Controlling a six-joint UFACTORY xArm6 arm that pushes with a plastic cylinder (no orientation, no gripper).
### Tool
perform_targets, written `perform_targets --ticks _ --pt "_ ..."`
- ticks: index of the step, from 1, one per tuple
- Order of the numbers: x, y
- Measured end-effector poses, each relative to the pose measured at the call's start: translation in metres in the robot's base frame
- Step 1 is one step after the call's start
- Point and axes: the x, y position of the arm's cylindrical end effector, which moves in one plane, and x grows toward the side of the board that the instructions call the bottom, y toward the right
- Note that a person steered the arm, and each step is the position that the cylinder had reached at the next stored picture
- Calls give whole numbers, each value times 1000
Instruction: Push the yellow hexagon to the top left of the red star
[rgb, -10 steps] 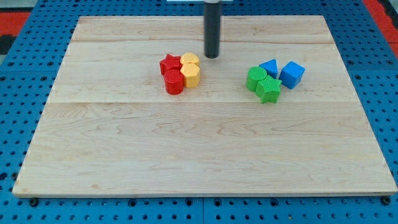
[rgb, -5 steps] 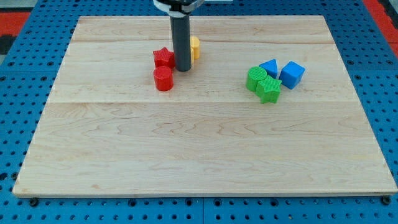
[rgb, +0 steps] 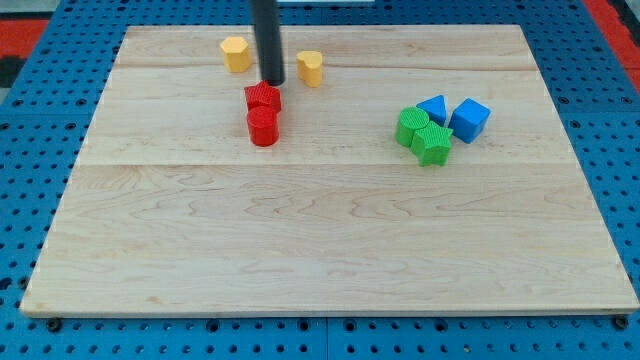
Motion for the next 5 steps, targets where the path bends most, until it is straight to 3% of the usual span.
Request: perform_targets --ticks 2,3,4,5 --pt "-68 -24" --pt "-78 -47" --pt "-54 -77" --pt "-71 -79"
